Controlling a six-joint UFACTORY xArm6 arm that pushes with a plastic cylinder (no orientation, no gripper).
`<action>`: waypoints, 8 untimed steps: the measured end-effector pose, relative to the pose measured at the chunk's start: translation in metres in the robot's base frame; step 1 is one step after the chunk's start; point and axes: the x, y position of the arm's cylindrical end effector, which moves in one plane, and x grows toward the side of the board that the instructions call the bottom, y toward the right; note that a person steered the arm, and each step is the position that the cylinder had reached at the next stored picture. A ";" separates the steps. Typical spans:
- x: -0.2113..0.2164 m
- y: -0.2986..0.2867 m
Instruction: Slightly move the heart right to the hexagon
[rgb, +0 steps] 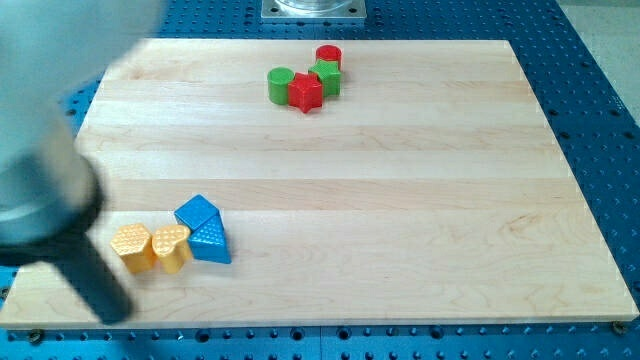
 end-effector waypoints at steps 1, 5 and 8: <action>-0.052 -0.001; -0.026 0.060; -0.056 0.116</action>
